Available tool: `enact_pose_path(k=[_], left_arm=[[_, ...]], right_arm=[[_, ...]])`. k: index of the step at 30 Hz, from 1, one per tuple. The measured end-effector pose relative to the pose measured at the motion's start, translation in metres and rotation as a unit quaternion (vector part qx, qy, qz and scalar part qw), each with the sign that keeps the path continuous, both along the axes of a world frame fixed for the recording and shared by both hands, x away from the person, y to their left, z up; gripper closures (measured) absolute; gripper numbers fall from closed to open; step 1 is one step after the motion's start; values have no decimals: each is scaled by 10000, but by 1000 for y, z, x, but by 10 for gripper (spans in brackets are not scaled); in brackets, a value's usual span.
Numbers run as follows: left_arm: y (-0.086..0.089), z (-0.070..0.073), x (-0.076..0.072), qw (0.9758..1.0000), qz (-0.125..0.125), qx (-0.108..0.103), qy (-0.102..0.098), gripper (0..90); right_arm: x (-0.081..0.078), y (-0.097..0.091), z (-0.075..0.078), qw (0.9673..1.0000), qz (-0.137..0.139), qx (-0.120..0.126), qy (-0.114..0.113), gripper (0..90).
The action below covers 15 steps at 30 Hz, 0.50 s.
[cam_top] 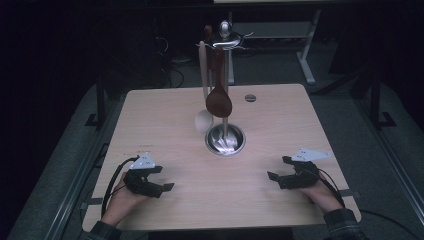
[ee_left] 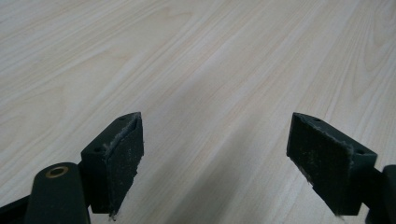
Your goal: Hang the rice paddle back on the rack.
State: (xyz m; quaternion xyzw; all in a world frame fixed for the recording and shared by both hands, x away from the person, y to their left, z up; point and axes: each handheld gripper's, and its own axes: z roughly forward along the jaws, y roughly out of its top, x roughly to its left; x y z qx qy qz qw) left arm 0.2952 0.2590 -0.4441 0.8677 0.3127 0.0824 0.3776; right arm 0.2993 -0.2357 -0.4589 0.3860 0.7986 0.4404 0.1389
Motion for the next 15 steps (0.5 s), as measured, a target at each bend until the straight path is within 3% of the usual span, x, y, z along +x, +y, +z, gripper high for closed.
enact_pose_path(k=[15], left_arm=[[-4,-3,1,9999,-40,107,53,183]], right_arm=[[0,-1,-2,10000,13,-41,7,135]])
